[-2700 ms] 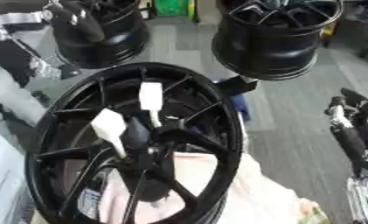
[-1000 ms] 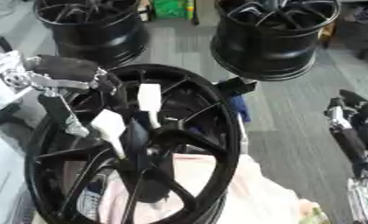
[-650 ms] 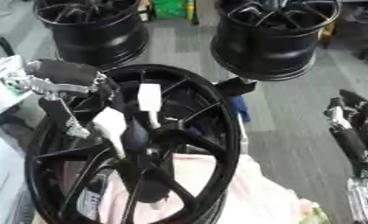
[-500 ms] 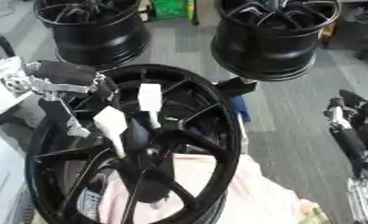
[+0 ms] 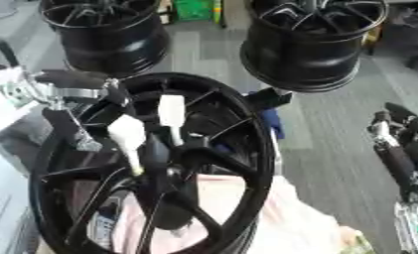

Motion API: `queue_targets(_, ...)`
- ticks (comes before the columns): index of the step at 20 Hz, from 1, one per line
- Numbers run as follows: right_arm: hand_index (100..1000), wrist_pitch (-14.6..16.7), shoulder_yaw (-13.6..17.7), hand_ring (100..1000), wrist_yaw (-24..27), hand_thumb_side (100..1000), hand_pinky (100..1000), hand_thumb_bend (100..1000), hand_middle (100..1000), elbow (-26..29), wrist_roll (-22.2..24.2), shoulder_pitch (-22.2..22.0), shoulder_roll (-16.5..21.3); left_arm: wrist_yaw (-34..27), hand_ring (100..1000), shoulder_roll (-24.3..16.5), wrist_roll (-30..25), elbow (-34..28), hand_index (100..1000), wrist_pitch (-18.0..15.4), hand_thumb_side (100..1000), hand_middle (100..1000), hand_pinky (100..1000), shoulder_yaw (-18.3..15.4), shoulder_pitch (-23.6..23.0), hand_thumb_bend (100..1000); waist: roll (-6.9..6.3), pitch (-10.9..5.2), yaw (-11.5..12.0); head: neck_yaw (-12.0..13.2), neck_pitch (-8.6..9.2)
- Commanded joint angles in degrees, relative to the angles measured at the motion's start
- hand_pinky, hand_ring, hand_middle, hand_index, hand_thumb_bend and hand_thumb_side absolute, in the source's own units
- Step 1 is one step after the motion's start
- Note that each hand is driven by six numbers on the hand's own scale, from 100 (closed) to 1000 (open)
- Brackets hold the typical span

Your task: Pull the pin out of the wheel hub.

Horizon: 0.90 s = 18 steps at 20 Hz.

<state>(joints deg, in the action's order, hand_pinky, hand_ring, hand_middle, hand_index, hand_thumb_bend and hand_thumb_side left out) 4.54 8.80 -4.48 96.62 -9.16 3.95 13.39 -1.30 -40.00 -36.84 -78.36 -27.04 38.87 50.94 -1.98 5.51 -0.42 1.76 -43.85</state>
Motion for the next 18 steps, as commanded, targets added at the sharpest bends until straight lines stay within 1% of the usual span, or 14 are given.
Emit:
queue_targets(1,830,0.1,0.2,642,-0.2,522,727,100,690,0.7,0.1,0.3,1.0,-4.2,391,-3.4,-15.1,-3.1,527,-11.7,221,401,617,-3.8,0.8,114,0.18,-0.8,0.1,-0.2,-0.27)
queue_targets(2,830,0.1,0.2,642,-0.2,522,727,100,690,0.7,0.1,0.3,1.0,-4.9,391,-4.1,-15.1,-3.9,527,-11.1,221,401,617,-4.7,0.7,114,0.18,-0.8,0.1,-0.2,-0.27)
queue_targets(3,830,0.1,0.3,642,-0.2,522,727,100,690,0.7,0.0,0.3,1.0,-5.1,395,-5.1,-15.1,-4.5,533,-10.8,188,405,624,-6.5,0.6,138,0.19,-0.83,0.2,-0.2,-0.27)
queue_targets(6,830,0.1,0.4,642,-0.3,522,727,100,690,0.7,-0.1,0.2,1.0,-7.0,398,-8.0,-15.1,-5.0,538,-10.0,158,409,631,-12.7,-0.8,162,0.18,-0.88,0.5,-0.1,-0.27)
queue_targets(8,830,0.1,0.4,642,-0.3,522,727,100,690,0.6,-0.1,0.2,1.0,-7.5,401,-9.9,-15.1,-3.7,542,-9.5,141,412,634,-16.9,-2.2,176,0.18,-0.88,0.6,0.0,-0.27)
queue_targets(10,830,0.1,0.5,642,-0.3,522,727,100,690,0.6,-0.2,0.2,1.0,-7.0,409,-11.6,-15.1,-0.9,551,-9.2,154,420,637,-21.1,-4.0,190,0.21,-0.85,0.8,-0.1,-0.27)
queue_targets(14,830,0.0,0.8,642,-0.3,522,727,100,690,0.6,-0.5,0.1,1.0,-4.2,411,-13.8,-14.7,8.3,555,-8.7,157,424,634,-29.7,-8.1,191,0.29,-0.8,1.4,-0.3,-0.27)
queue_targets(16,830,0.0,0.9,642,-0.3,521,727,100,690,0.6,-0.5,0.1,1.0,-1.6,425,-14.2,-13.2,13.9,572,-8.4,177,439,636,-33.5,-10.1,191,0.34,-0.78,1.8,-0.5,-0.27)
queue_targets(17,829,0.0,0.9,642,-0.3,522,727,100,690,0.6,-0.5,0.1,1.0,0.3,472,-14.3,-12.2,16.7,621,-8.2,212,486,647,-35.0,-11.0,206,0.37,-0.76,1.9,-0.6,-0.27)
queue_targets(18,829,0.0,0.9,642,-0.3,522,727,100,690,0.6,-0.6,0.1,0.9,2.6,476,-14.2,-10.9,19.4,625,-8.0,214,491,648,-36.2,-11.8,210,0.39,-0.75,2.0,-0.6,-0.27)
